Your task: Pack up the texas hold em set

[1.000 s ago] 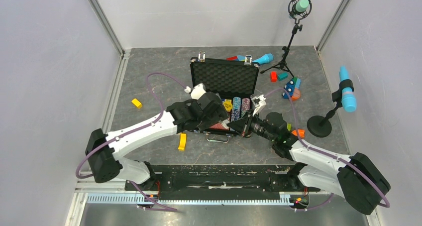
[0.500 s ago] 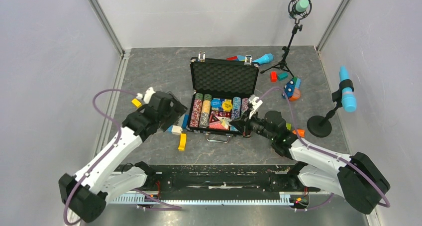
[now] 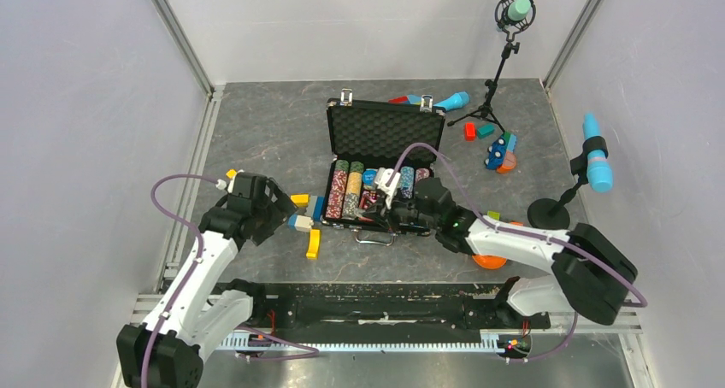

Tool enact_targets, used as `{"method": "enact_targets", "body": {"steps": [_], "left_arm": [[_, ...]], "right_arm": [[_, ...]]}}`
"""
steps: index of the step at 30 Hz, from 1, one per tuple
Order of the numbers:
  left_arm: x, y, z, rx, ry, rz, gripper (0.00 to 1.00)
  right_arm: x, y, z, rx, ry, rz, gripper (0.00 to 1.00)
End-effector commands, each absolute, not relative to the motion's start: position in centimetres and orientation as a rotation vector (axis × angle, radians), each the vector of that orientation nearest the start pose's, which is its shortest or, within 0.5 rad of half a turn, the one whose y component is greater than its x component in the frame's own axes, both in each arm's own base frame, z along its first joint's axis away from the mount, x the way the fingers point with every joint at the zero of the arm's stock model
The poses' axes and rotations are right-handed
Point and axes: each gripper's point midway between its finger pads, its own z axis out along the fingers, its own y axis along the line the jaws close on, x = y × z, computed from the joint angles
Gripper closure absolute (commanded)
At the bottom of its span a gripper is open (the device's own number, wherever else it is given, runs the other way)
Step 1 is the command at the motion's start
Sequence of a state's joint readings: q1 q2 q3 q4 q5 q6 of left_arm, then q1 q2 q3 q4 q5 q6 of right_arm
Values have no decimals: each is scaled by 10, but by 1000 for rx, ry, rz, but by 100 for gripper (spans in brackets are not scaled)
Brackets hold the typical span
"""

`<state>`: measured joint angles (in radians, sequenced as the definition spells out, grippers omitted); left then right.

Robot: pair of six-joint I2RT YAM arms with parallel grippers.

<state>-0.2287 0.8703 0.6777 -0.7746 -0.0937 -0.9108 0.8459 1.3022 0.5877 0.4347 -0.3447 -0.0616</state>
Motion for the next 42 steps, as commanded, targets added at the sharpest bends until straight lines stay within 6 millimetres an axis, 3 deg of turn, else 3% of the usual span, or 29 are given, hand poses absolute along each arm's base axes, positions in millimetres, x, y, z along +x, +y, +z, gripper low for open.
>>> {"method": "enact_targets", "body": {"steps": [1,6,24,42], "left_arm": [[219,-66,110,-737,2408,-342,2],[221,-58,110,-670,2402,-287,2],[227,-69,106,-617,2396,-362,0],[227,-69,107,-613,2390,-367,0]], "right_arm": [[221,357,153,-1169,1532,833,100],[227,372,139,-1245,1559,789,100],[250,392,105,-1400,1620,664,100],[263,386,84,-1490,1665,488,100]]}}
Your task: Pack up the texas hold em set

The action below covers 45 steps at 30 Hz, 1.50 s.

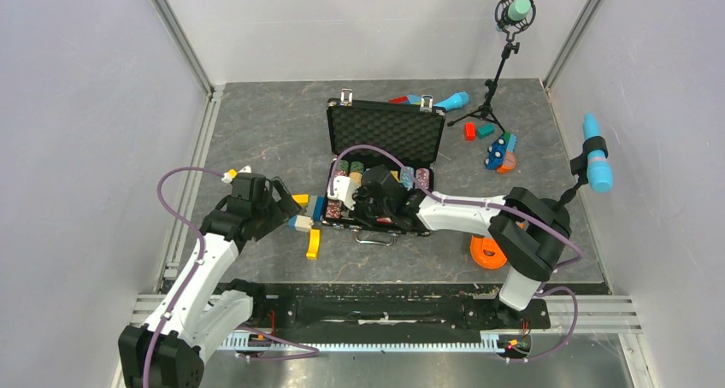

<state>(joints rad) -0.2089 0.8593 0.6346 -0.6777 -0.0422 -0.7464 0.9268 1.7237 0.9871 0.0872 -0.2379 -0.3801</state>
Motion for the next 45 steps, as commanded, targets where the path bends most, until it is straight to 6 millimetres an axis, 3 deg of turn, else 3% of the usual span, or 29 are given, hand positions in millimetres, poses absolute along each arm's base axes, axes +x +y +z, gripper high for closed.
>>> {"method": "enact_targets", "body": {"steps": [1,7,17,25,38,45], "left_arm": [[227,-69,107,-613,2389,-368,0],[227,-69,107,-615,2390,-367,0],[227,-69,108,-616,2388,-370,0],[227,-69,108,-614,2390,-370,0],[226,-72,110,-602,2395,-386,0],[229,-82,119,-532,2427,-440,0]], "right_arm": [[264,385,84,-1496,1663,471,100],[266,384,83,-1514,1650,422,100],[265,388,87,-1515,1630,419,77],[265,387,102,-1479,1615,424,73],[282,367,168,-1299,1562,309,66],[329,333,254,-926,1574,174,57]]}}
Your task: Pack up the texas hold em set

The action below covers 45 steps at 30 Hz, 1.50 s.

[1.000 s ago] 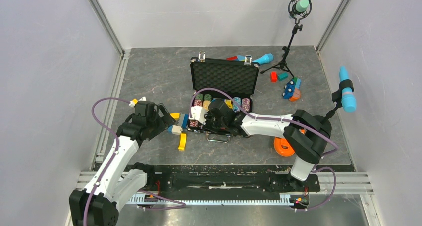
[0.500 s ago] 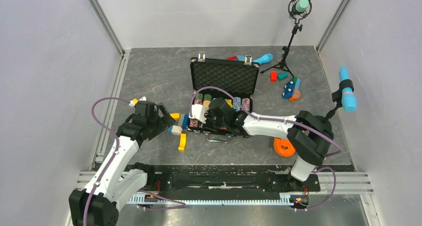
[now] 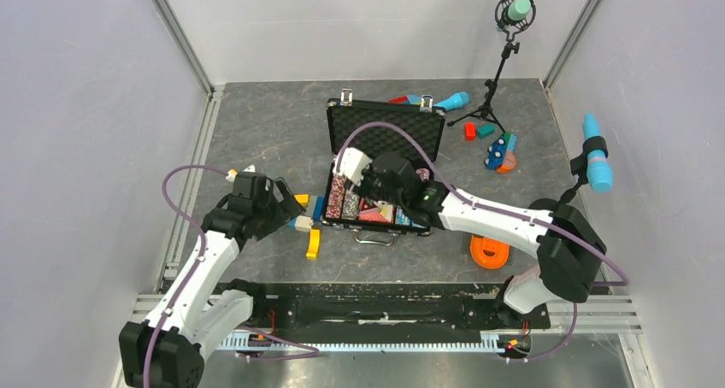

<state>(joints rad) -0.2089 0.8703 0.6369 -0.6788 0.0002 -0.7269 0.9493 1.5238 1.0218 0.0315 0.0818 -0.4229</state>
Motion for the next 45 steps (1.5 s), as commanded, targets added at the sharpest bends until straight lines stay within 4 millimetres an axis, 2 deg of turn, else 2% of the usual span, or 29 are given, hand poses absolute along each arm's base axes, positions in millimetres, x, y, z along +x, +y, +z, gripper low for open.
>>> {"method": "enact_targets", "body": {"steps": [1,4,7,10,15,17,21,29,32,39,45], "left_arm": [[229,-83,120,-521,2430,-441,0],[231,-81,129,-485,2425,-424,0],[232,-76,138,-456,2415,-389,0],[233,-73,146,-419,2408,-360,0],[232,-69,157,-365,2386,-337,0],[233,-64,155,-376,2375,-308,0],[234,-68,157,-364,2355,-338,0],[233,-68,163,-357,2322,-348,0],[233,-68,164,-358,2319,-350,0],[233,-68,165,-356,2314,-353,0],[232,-73,164,-346,2323,-381,0]], "right_arm": [[337,325,267,-853,1580,164,55],[360,295,304,-628,1601,149,47],[382,261,329,-414,1643,151,44],[397,232,344,-308,1657,168,42],[418,195,362,-173,1662,198,40],[427,184,365,-116,1671,261,40],[445,164,367,0,1687,417,39],[472,163,365,121,1666,733,38],[482,158,360,170,1667,780,39],[496,145,339,271,1716,847,40],[496,155,315,288,1807,971,39]]}}
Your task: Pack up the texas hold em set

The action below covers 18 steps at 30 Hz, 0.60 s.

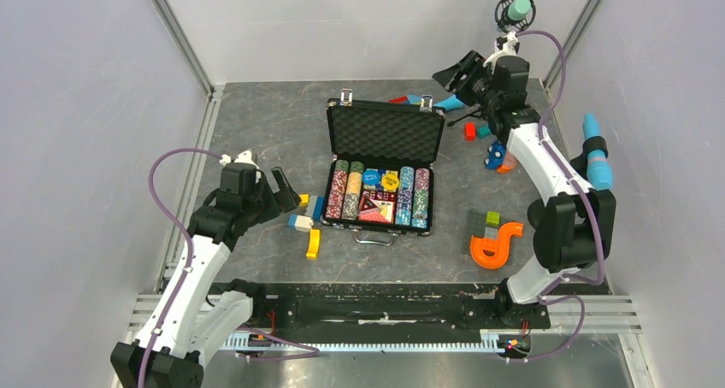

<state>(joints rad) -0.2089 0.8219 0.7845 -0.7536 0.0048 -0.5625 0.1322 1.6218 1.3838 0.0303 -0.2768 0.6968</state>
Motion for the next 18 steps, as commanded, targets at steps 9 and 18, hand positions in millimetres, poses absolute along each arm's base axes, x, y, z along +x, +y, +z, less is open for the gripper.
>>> {"method": "enact_targets", "body": {"steps": [9,18], "left_arm": [[232,-73,164,-344,2327,-386,0],[233,-75,160,-344,2341,-392,0]], "right_arm": [[477,177,285,234,1923,1132,37],[436,187,264,167,1979,1238,37]]}}
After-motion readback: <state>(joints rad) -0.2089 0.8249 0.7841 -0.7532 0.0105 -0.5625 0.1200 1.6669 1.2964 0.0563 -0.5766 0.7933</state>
